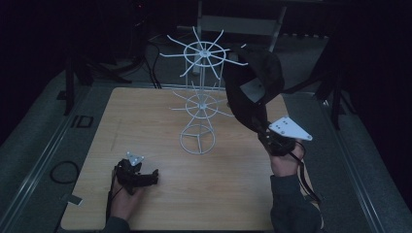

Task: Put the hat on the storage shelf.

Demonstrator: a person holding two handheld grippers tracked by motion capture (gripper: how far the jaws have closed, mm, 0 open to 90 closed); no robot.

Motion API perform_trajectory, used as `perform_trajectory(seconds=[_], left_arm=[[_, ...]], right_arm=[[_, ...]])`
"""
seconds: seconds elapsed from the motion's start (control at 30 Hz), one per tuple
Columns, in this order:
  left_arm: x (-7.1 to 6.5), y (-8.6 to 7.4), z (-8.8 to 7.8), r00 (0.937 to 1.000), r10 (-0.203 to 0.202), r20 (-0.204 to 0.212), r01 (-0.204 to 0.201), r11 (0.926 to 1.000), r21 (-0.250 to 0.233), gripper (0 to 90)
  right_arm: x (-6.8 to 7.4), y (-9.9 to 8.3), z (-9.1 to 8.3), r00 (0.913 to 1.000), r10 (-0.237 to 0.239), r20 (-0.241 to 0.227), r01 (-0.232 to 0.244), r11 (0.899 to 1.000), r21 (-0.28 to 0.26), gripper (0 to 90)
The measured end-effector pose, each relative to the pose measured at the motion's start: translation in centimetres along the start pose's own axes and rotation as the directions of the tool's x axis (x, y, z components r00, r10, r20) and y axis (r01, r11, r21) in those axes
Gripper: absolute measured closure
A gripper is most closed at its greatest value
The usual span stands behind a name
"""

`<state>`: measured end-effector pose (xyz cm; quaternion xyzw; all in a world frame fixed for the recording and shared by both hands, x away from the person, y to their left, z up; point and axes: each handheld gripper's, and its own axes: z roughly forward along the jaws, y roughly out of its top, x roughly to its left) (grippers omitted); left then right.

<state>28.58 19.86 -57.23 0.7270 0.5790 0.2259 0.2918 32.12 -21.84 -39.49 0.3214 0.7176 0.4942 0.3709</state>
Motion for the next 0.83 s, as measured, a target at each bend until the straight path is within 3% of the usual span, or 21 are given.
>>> perform_trajectory(seconds=[0.2,0.37,0.47,0.6,0.83], left_arm=[[0.00,0.00,0.00,1.0000,0.001,0.000,-0.001,1.0000,0.001,0.2],[0.00,0.00,-0.01,1.0000,0.000,0.001,0.000,1.0000,0.001,0.2],[0.00,0.00,-0.01,1.0000,-0.001,0.001,0.001,1.0000,0.001,0.2],[0.01,0.01,-0.01,1.0000,0.001,0.001,-0.001,1.0000,0.001,0.2],[0.00,0.00,-0.01,1.0000,0.000,0.000,0.000,1.0000,0.001,0.2]], right_arm=[[0.03,-0.04,0.12,0.9999,0.004,-0.012,-0.004,1.000,-0.002,68.1],[-0.22,-0.07,0.13,0.9983,0.046,-0.035,-0.046,0.999,0.011,46.9],[-0.34,-0.18,0.19,0.9972,0.070,-0.025,-0.070,0.997,0.019,30.6],[-0.44,-0.24,0.13,0.9958,0.090,-0.015,-0.090,0.996,0.014,20.9],[-0.19,-0.27,0.06,0.9956,0.083,-0.043,-0.082,0.996,0.025,15.4]])
